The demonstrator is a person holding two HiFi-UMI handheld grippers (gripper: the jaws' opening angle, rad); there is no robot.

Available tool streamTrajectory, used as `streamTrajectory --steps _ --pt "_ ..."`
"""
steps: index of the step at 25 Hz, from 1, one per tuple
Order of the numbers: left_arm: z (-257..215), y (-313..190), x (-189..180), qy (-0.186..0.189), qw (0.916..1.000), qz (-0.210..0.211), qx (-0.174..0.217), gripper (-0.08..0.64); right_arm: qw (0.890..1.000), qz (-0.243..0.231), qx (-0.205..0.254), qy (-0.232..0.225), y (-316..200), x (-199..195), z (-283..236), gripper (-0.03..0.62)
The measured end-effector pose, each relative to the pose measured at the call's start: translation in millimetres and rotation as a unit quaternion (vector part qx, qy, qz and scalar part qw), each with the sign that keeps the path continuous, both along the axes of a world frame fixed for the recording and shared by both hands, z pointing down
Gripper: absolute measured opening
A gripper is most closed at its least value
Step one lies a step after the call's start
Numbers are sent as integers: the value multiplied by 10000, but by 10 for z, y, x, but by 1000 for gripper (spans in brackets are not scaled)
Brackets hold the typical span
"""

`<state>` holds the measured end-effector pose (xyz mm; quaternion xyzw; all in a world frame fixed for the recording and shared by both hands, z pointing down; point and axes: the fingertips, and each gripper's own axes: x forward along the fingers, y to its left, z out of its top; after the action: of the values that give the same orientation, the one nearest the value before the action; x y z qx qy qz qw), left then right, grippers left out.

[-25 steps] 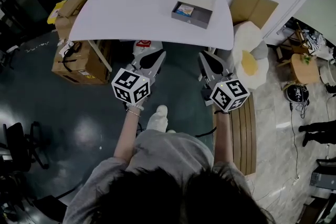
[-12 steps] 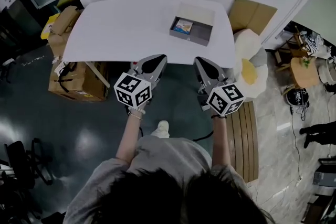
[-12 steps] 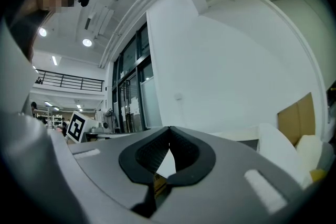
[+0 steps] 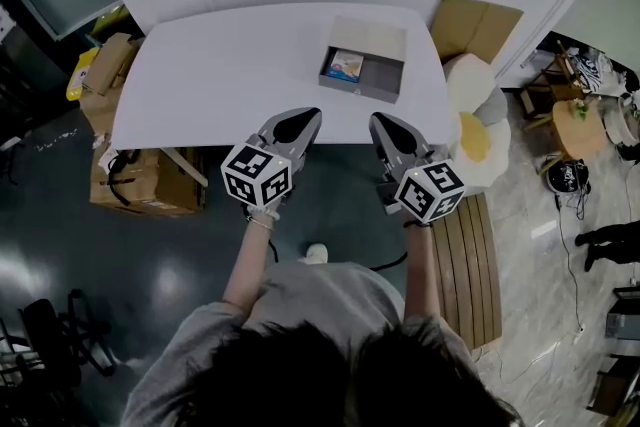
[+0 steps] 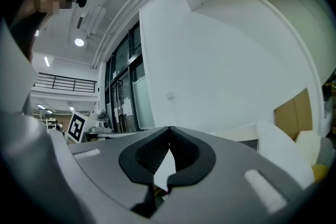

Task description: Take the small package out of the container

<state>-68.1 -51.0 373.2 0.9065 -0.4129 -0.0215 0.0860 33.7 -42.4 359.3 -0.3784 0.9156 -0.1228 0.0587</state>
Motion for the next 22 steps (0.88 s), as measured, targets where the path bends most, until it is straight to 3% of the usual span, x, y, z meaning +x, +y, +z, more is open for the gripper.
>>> streamTrajectory --steps 12,22 --pt "175 -290 -74 53 9996 203 -172 -8 9992 321 -225 -49 -316 24 176 9" --pt "353 -419 -42 62 9988 152 -452 -8 9983 302 -483 -147 -502 73 269 9"
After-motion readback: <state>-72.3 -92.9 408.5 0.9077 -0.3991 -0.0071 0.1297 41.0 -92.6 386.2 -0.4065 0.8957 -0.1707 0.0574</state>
